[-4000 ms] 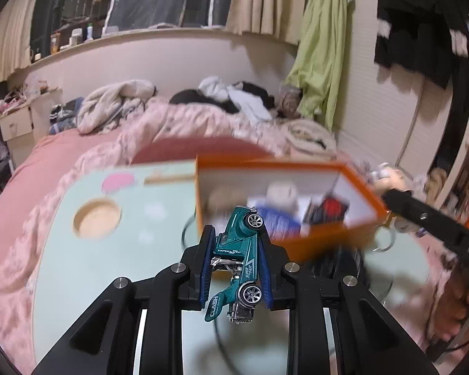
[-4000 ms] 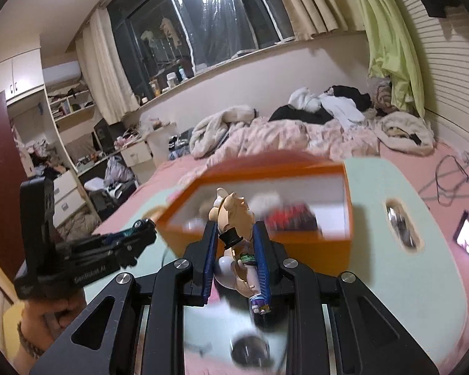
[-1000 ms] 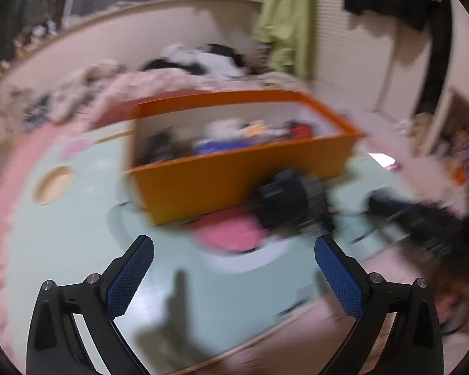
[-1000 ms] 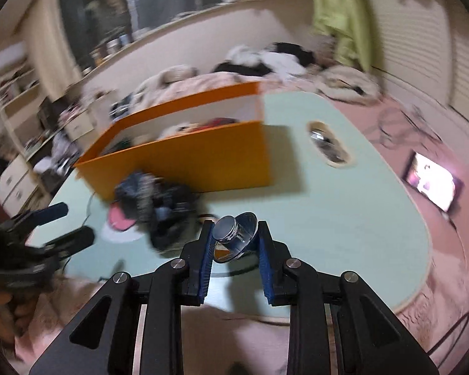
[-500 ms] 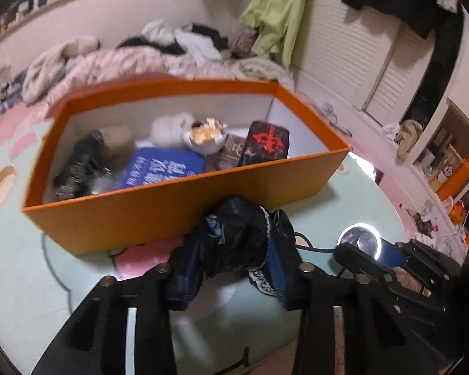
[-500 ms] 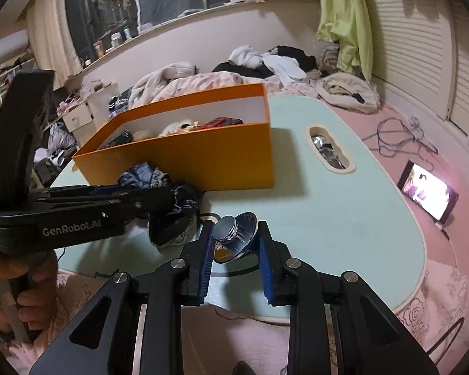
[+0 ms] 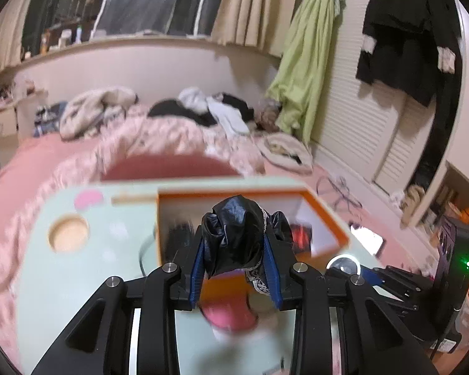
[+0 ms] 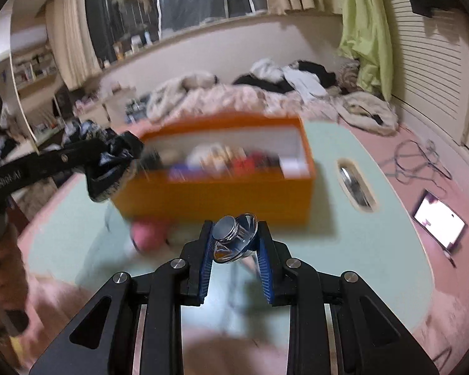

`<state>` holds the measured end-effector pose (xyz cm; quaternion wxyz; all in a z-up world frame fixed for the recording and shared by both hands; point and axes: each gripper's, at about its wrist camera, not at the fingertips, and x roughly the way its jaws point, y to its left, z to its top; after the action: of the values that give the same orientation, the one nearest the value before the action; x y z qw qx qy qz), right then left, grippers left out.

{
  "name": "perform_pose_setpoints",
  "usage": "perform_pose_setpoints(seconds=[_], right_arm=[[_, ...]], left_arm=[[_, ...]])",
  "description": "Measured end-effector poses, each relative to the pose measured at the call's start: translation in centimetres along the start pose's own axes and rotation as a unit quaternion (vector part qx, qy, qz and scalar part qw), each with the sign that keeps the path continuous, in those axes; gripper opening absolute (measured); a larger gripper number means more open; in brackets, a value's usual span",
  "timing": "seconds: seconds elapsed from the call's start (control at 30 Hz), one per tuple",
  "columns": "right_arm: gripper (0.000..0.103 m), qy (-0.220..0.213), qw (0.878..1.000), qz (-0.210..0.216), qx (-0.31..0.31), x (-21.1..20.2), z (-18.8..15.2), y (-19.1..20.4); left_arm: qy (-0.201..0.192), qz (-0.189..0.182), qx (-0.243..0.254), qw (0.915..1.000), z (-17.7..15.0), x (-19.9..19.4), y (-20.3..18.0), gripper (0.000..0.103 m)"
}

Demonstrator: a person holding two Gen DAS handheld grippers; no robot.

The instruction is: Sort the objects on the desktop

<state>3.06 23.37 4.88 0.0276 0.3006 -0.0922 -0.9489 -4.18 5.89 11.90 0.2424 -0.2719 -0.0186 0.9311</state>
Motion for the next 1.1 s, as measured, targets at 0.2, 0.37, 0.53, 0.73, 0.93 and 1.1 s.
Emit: perform_pose_setpoints(seconds=[0.2, 0.37, 0.53, 0.73, 0.93, 1.1], right_arm=[[0.029, 0.028, 0.999, -0.015, -0.020, 5.5, 6.4, 1.1], [0.089, 0.038, 0.990, -0.110, -0.076, 10.4, 5.5, 0.9], [0.089, 0.031, 0.991, -0.102, -0.079, 9.9, 6.2, 0.5], [0.089, -0.080, 0.991, -0.092, -0.050, 3.6, 6.0, 1.6], [0.089, 0.002, 0.997, -0.061, -0.051, 1.3, 1.7, 3.1], [0.089, 0.122, 0.990, -0.050, -0.050, 4.0, -2.5, 2.8]], left_arm=[[0.048, 0.070, -0.037, 0.9957, 2.6, 5.1, 1.6, 0.097], [0.097, 0.079, 0.005, 0.9922, -0.7, 10.3, 1.9, 0.102], [0.051, 0.070, -0.047, 0.9951, -0.3, 8.4, 3.6, 0.102], [-0.020, 0.088, -0.013, 0.9958, -0.5, 1.1, 2.2, 0.102], [0.071, 0.100, -0.012, 0.9924, -5.3, 0.8, 2.3, 0.102], [0.150, 0.122, -0.047, 0.9800, -9.3, 4.0, 4.0, 0.102]])
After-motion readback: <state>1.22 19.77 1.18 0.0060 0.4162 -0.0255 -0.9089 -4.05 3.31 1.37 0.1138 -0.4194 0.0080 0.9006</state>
